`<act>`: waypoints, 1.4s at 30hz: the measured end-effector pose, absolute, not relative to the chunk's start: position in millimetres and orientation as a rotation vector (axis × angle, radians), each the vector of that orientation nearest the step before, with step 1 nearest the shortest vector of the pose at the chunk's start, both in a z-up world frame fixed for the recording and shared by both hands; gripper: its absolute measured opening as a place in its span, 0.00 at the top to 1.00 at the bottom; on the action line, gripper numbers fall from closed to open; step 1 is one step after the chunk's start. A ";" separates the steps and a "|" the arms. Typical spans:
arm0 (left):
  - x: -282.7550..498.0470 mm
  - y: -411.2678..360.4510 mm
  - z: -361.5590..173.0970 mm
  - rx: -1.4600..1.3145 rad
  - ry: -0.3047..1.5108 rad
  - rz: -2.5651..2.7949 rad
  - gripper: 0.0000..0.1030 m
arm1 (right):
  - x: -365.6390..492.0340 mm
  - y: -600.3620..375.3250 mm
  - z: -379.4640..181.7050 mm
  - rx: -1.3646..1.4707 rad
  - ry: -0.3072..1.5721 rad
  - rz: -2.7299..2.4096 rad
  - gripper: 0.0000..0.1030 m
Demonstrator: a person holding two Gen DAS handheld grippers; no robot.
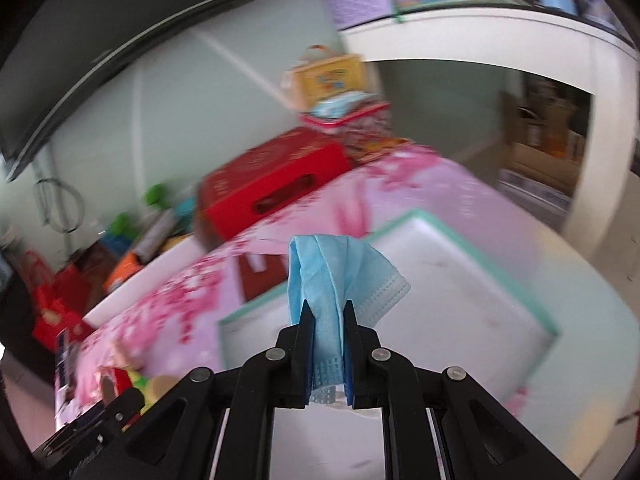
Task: Organize soft objects
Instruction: 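Carry the tape and mask to the white tray and open both tools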
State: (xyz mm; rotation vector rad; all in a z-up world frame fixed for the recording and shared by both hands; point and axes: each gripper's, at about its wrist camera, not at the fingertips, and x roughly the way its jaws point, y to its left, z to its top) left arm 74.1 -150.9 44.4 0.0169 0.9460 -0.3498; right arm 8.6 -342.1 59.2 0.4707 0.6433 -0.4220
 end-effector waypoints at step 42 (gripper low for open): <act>95.6 -143.2 10.9 -0.065 0.990 -0.242 0.04 | -10.3 -396.8 19.5 0.468 0.799 -0.600 0.00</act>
